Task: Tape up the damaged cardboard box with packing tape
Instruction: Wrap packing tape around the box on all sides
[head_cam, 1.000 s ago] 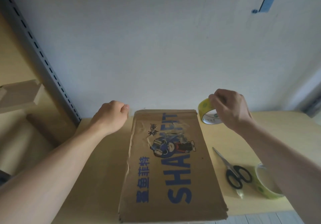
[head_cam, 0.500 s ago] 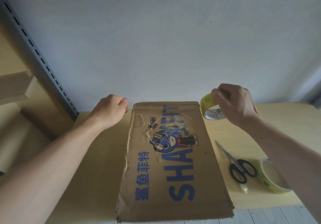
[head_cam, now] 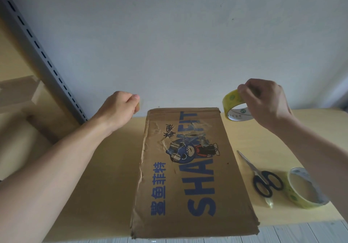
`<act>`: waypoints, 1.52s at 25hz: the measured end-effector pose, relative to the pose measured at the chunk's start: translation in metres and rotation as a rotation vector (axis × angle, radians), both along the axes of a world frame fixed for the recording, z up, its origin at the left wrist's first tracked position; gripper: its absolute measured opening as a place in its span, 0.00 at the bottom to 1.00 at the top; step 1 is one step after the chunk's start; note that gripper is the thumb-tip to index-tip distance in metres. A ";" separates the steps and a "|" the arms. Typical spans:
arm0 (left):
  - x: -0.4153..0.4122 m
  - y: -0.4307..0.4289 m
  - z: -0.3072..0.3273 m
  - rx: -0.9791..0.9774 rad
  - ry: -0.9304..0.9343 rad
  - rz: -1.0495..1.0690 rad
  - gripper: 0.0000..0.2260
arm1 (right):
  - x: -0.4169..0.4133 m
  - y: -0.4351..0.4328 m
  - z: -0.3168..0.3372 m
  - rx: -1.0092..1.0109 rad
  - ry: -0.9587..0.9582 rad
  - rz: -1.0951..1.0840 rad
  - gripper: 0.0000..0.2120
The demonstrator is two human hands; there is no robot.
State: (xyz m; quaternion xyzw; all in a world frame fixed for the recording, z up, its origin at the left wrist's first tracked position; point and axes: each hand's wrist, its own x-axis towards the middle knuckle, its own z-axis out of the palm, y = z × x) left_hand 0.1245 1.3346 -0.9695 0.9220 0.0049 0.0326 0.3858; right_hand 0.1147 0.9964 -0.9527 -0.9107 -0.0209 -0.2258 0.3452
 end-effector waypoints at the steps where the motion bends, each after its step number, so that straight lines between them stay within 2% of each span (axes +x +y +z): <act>1: -0.001 0.000 -0.002 0.003 0.033 -0.006 0.22 | -0.001 0.000 -0.001 -0.009 0.011 0.007 0.18; 4: -0.004 0.001 -0.009 -0.061 0.110 0.004 0.21 | -0.004 0.001 -0.005 -0.031 0.049 0.028 0.17; 7: -0.002 -0.001 -0.011 -0.092 0.090 0.036 0.21 | -0.004 0.002 -0.006 -0.019 0.070 0.012 0.17; 18: 0.000 -0.001 -0.028 0.033 0.074 0.072 0.23 | -0.005 0.002 -0.014 -0.048 0.098 0.036 0.18; 24: -0.002 -0.008 -0.037 0.025 0.104 0.081 0.22 | -0.005 0.003 -0.021 -0.028 0.125 0.019 0.19; 30: -0.009 -0.022 -0.049 -0.116 0.143 0.100 0.20 | -0.004 0.003 -0.028 -0.007 0.136 -0.004 0.19; 34: -0.008 -0.022 -0.050 -0.101 0.118 0.068 0.26 | -0.002 0.004 -0.032 0.016 0.130 -0.016 0.18; 36: -0.012 -0.025 -0.052 -0.199 0.172 0.026 0.30 | -0.001 0.004 -0.034 0.023 0.137 -0.019 0.18; 38: -0.022 -0.029 -0.051 -0.400 0.260 0.027 0.24 | 0.000 0.004 -0.037 0.025 0.140 -0.016 0.18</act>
